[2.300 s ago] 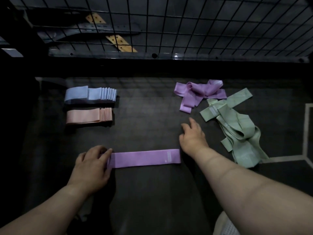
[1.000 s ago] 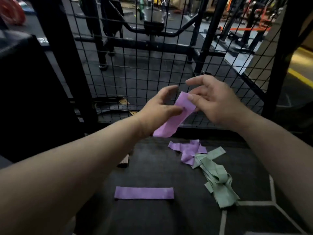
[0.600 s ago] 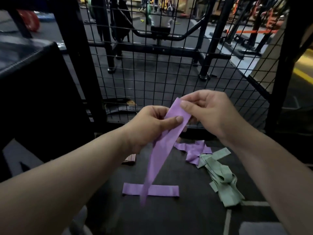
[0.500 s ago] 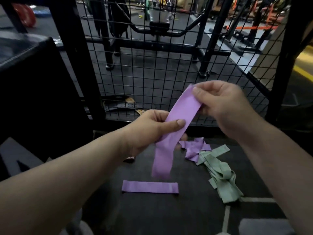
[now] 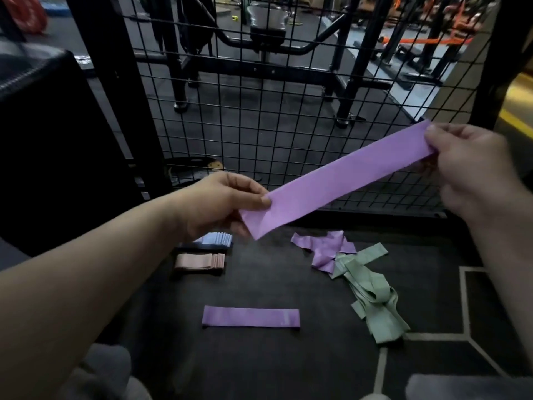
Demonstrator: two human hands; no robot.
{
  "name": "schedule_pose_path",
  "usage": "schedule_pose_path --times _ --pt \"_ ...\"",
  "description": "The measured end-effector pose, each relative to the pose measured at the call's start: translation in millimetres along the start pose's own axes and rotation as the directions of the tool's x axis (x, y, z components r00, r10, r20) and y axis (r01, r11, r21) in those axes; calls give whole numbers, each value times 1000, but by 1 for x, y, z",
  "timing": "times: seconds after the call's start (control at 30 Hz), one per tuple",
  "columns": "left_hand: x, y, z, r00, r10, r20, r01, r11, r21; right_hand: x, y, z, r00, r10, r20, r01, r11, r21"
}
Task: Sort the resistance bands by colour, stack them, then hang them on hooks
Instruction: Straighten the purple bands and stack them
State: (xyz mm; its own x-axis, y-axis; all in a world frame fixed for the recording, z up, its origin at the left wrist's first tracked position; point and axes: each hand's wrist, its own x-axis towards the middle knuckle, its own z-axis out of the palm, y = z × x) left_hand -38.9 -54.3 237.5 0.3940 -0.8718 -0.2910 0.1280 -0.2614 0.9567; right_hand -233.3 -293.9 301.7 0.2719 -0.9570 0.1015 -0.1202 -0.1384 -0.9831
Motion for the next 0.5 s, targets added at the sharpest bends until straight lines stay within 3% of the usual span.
schedule_pose_path --times 0.17,0.33,0.4,0.5 --pt "3 4 3 979 51 -196 -82 985 -151 -5 12 6 995 60 85 -47 988 -145" --pt "0 9 15 982 95 -166 -131 967 -220 -36 25 24 929 -34 368 194 892 -408" --pt "-1 8 23 989 80 -124 -109 962 -250 -55 20 30 809 -61 584 329 872 -364" --pt "-1 6 31 997 65 -52 -78 950 -301 -82 15 38 455 24 890 304 936 -180"
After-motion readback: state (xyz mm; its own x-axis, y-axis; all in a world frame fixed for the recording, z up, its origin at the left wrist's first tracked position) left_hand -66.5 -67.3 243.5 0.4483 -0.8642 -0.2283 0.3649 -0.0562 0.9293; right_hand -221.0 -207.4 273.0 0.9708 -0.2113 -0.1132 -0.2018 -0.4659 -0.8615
